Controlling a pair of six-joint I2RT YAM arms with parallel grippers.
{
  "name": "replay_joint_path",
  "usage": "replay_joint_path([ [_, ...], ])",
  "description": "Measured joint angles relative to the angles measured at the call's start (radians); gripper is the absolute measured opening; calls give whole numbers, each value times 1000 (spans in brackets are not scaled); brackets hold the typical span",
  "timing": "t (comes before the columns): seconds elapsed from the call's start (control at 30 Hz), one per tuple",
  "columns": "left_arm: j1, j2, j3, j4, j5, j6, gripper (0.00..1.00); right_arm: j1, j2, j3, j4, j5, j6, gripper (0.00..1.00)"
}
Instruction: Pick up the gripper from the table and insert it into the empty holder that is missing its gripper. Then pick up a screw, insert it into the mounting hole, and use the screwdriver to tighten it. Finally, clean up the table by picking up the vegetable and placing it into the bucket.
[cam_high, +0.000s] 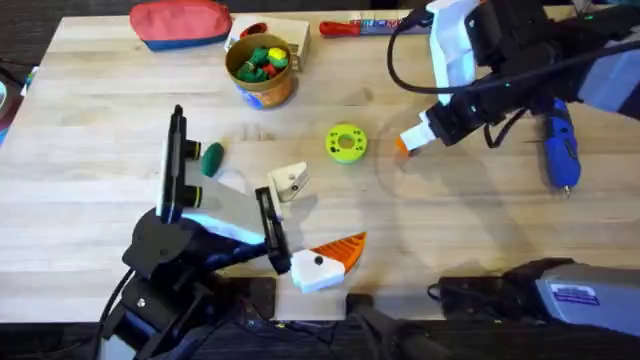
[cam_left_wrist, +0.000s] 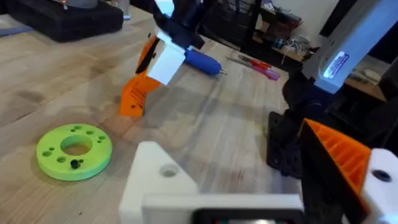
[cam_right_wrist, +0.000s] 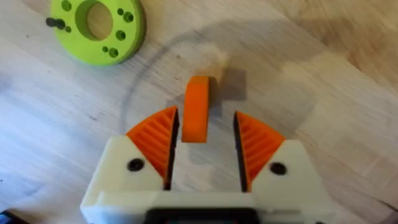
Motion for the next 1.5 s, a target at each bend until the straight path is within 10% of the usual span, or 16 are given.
replay_joint_path([
  [0.4,0,0,0,0,0,0,988,0,25,0,15,-9,-5,15],
  [0.7,0,0,0,0,0,0,988,0,-39,78,-139,15,-6,3],
  [1.0,0,0,0,0,0,0,988,-102,-385,119,-237,58,54,3],
  [1.23,0,0,0,0,0,9,988,-262,-604,-142,-72,-290,193,3],
  [1.5,0,0,0,0,0,60,989,-202,-617,-394,265,-742,610,3],
])
